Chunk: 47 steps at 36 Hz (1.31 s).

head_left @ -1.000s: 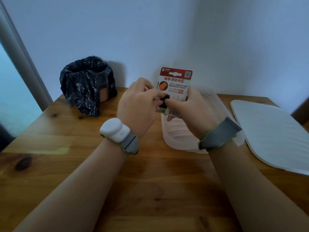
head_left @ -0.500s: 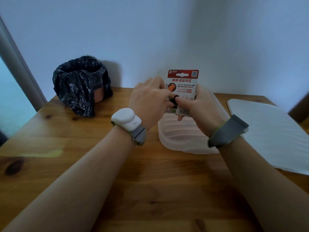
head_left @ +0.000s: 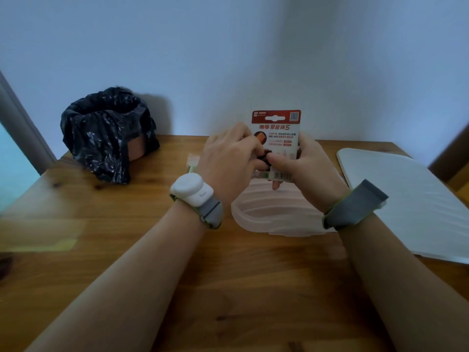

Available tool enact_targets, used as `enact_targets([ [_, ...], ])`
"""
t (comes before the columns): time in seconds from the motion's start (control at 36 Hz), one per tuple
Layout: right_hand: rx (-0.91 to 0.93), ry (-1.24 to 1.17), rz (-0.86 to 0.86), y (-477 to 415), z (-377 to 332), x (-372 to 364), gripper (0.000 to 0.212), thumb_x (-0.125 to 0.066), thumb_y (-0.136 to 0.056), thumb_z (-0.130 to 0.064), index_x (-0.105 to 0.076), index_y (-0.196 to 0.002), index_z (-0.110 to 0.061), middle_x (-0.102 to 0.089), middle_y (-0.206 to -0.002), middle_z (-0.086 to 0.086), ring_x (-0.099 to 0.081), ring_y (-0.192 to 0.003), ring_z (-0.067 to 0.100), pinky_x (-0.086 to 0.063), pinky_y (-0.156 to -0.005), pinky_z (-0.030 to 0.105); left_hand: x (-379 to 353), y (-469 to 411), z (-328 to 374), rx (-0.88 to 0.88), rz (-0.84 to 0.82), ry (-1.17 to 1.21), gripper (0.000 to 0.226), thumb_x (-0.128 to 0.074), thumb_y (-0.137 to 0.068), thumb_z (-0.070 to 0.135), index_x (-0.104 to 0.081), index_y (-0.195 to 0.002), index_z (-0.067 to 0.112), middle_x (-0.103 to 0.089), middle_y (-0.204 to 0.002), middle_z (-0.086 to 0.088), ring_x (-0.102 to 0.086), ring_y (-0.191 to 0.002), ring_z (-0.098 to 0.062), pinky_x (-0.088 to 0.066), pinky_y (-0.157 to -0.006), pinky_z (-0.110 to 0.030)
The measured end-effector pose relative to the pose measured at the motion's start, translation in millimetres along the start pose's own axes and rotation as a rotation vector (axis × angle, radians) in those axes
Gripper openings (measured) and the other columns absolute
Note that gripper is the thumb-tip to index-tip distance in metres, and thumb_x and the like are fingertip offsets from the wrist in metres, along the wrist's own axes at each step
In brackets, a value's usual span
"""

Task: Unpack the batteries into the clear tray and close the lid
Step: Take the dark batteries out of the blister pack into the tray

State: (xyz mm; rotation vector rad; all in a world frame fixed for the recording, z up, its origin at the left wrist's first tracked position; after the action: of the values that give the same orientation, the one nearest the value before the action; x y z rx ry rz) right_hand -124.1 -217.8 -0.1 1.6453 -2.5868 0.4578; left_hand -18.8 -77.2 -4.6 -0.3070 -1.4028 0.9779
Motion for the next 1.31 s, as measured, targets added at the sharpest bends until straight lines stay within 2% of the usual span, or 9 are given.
enact_targets([
  [0.22,-0.001,0.051,-0.003,1.6,-3.0,9.3,0.025,-0.071,-0.096,-0.012,-0.062,-0.119,-0.019,-0.077,-0.108,0.007,-0.078,-0.094,0.029,-0.065,-0.073,0.051,0.0,2.0,8.4,-0.064,0.031,-0.052,0.028,-0.055,-0.091,0.039,-0.068,-0.095,0.015,-0.060,-0.102,-0.001,-0.059,-0.084,-0.021,-0.048,-0.075,-0.042],
  [0.44,0.007,0.077,-0.059,3.3,-6.4,12.9,0.028,-0.071,-0.096,-0.012,-0.060,-0.121,-0.020,-0.075,-0.113,0.006,-0.078,-0.097,0.027,-0.065,-0.073,0.050,1.9,5.1,10.5,-0.080,0.008,-0.108,0.027,-0.054,-0.094,0.039,-0.065,-0.102,0.015,-0.059,-0.106,-0.002,-0.059,-0.088,-0.022,-0.048,-0.077,-0.042],
  [0.56,0.039,0.154,-0.113,3.7,-13.5,14.1,0.030,-0.071,-0.097,-0.012,-0.058,-0.118,-0.028,-0.075,-0.112,0.000,-0.077,-0.096,0.018,-0.067,-0.069,0.040,1.6,8.7,10.6,-0.103,-0.007,-0.153,0.026,-0.053,-0.096,0.038,-0.063,-0.103,0.015,-0.060,-0.103,-0.002,-0.058,-0.088,-0.021,-0.048,-0.079,-0.039],
  [0.72,0.045,0.176,-0.102,10.8,-9.9,17.1,0.032,-0.071,-0.096,-0.016,-0.055,-0.112,-0.039,-0.073,-0.112,-0.006,-0.076,-0.101,0.014,-0.067,-0.072,0.046,-4.0,9.4,13.9,-0.081,-0.064,-0.187,0.023,-0.050,-0.097,0.038,-0.060,-0.103,0.018,-0.059,-0.099,-0.001,-0.056,-0.085,-0.020,-0.048,-0.077,-0.040],
  [0.86,0.050,0.140,-0.099,15.1,-7.9,17.7,0.033,-0.071,-0.097,-0.013,-0.054,-0.115,-0.035,-0.068,-0.097,-0.038,-0.074,-0.103,0.012,-0.067,-0.068,0.045,-6.5,7.2,18.5,-0.069,-0.099,-0.190,0.015,-0.052,-0.096,0.033,-0.056,-0.100,0.018,-0.059,-0.095,0.000,-0.055,-0.083,-0.020,-0.048,-0.077,-0.040],
  [0.92,0.049,0.119,-0.088,14.6,-7.4,15.9,0.033,-0.070,-0.097,-0.011,-0.055,-0.121,-0.028,-0.067,-0.092,-0.041,-0.075,-0.101,0.014,-0.067,-0.067,0.045,-7.5,6.6,18.4,-0.048,-0.109,-0.214,0.011,-0.056,-0.096,0.029,-0.055,-0.100,0.018,-0.059,-0.094,-0.001,-0.055,-0.083,-0.021,-0.048,-0.077,-0.040],
  [1.11,-0.033,0.060,0.003,16.1,-4.7,24.4,0.029,-0.070,-0.096,-0.007,-0.060,-0.114,-0.026,-0.075,-0.110,0.004,-0.077,-0.095,0.030,-0.066,-0.067,0.047,-7.5,2.7,15.2,-0.004,-0.121,-0.200,0.013,-0.046,-0.096,0.027,-0.054,-0.093,0.018,-0.055,-0.088,0.001,-0.051,-0.079,-0.021,-0.043,-0.072,-0.038],
  [1.19,-0.092,0.012,0.018,16.4,-2.4,28.6,0.027,-0.070,-0.096,-0.004,-0.062,-0.112,-0.023,-0.074,-0.112,0.009,-0.076,-0.097,0.031,-0.066,-0.063,0.041,-5.1,1.9,10.4,-0.007,-0.175,-0.114,0.014,-0.042,-0.097,0.032,-0.050,-0.088,0.024,-0.049,-0.087,0.008,-0.047,-0.081,-0.016,-0.039,-0.073,-0.033],
  [1.31,-0.095,0.079,0.026,15.6,-0.2,28.8,0.026,-0.070,-0.096,-0.006,-0.061,-0.114,-0.022,-0.073,-0.112,0.006,-0.077,-0.095,0.026,-0.066,-0.062,0.040,-5.6,5.4,11.0,0.072,-0.169,0.073,0.012,-0.053,-0.097,0.028,-0.056,-0.086,0.022,-0.056,-0.087,0.008,-0.050,-0.082,-0.013,-0.045,-0.075,-0.031],
])
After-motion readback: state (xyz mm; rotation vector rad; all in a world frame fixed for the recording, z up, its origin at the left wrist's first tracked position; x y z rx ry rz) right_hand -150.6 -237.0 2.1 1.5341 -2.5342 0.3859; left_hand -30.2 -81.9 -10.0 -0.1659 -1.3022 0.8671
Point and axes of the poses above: each hand's wrist, its own y-axis away from the middle knuckle, its own x-axis out of the back of the hand, z = x × y, the point moved 1 cm from there along -y, towards the middle knuckle
